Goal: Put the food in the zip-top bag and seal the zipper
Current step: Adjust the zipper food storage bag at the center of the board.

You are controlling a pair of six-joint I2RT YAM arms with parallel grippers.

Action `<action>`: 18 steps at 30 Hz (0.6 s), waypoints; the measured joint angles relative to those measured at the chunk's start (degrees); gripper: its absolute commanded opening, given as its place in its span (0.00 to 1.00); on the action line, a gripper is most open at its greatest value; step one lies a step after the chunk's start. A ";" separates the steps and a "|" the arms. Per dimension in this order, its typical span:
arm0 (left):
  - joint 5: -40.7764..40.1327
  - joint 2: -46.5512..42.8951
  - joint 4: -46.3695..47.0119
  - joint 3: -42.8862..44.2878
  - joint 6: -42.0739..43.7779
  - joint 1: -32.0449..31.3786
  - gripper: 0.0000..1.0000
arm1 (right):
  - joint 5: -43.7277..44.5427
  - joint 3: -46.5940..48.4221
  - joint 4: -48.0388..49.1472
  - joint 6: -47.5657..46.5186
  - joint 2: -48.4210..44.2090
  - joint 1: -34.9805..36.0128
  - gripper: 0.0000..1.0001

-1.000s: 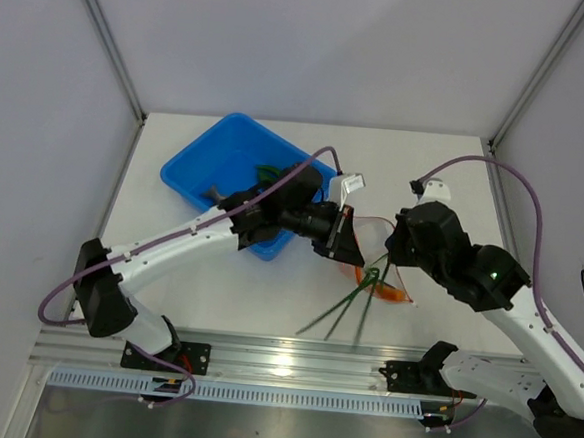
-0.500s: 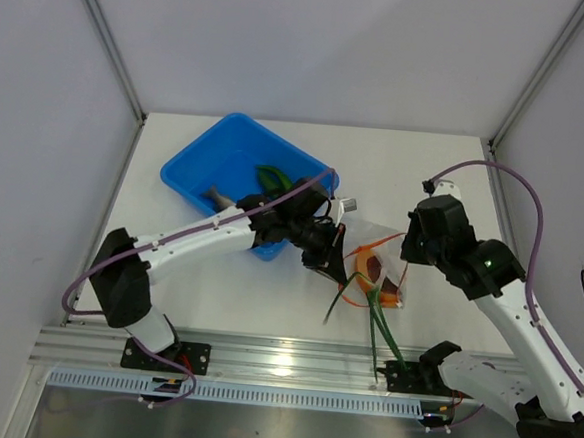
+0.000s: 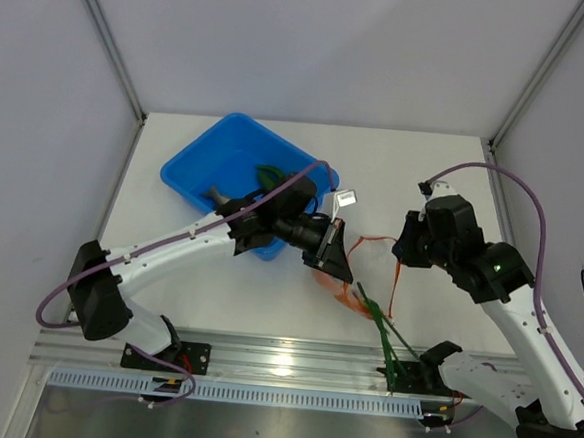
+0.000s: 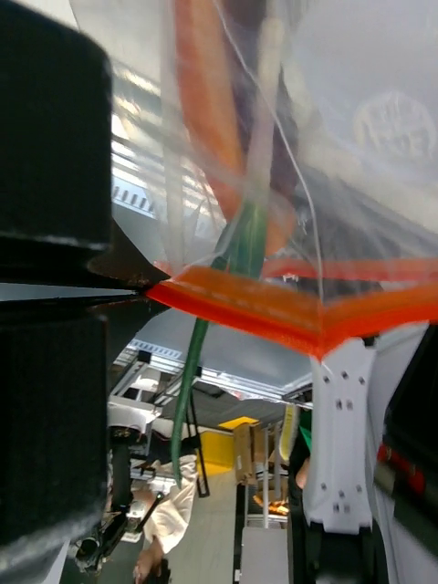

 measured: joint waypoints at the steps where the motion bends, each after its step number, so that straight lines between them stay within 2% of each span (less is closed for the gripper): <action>1: 0.42 0.76 0.37 -1.25 -0.57 -0.02 0.01 | -0.72 -1.09 -0.20 -0.02 -0.17 0.00 0.19; 6: 1.11 2.21 2.91 -2.32 -2.49 -0.13 0.01 | -2.69 -1.99 -0.61 -0.61 -2.38 0.00 0.18; 9: 1.46 2.21 4.31 -1.62 -3.02 -0.13 0.01 | -3.72 -1.99 -0.37 -0.92 -3.43 0.00 0.41; 12: 1.51 2.21 4.96 -0.59 -3.58 -0.13 0.01 | -5.86 -2.05 -0.28 -1.22 -3.52 0.00 0.45; 18: 1.70 2.23 4.81 2.84 -4.42 -0.13 0.00 | -8.70 -5.44 0.04 -0.66 -5.68 -0.09 0.46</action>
